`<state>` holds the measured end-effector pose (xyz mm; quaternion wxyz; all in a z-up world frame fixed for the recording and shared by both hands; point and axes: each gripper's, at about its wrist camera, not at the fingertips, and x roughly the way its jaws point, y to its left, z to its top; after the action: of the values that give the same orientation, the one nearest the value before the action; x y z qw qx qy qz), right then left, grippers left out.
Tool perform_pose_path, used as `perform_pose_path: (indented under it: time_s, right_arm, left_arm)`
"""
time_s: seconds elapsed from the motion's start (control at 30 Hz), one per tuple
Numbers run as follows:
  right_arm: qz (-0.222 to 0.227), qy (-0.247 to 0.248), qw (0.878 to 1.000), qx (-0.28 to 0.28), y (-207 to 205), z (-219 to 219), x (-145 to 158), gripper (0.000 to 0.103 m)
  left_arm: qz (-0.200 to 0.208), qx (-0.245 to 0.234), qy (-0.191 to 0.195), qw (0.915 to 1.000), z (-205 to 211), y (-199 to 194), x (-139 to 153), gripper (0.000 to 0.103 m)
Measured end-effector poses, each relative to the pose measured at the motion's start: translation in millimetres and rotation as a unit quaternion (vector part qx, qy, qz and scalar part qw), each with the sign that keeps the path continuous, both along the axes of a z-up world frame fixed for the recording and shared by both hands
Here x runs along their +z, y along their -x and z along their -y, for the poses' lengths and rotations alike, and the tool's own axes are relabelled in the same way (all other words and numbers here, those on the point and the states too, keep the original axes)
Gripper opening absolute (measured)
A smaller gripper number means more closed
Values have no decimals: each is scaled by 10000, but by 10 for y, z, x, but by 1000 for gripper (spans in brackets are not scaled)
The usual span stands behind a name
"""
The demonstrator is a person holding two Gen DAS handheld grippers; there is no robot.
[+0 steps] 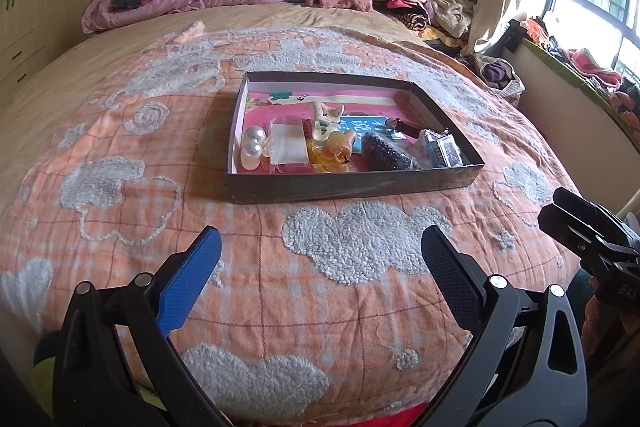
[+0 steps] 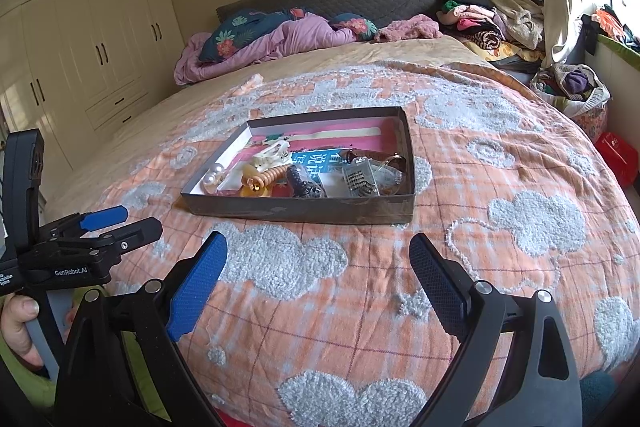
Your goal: Organize jewelry
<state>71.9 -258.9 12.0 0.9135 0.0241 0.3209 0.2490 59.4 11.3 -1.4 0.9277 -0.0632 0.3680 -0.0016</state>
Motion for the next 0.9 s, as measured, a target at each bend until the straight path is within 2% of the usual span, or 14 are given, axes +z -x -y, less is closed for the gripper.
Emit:
perform_pose_path:
  time_s: [0.7,0.9]
  right_arm:
    - [-2,17,10000,21,-2,-22,6,92]
    - [-12,64,10000,-14,-19,-23,-9,92]
  left_arm:
    - [21,50,-46,10000,-3,27,23,93]
    - [-10,35,62,10000,-53,21,26,93]
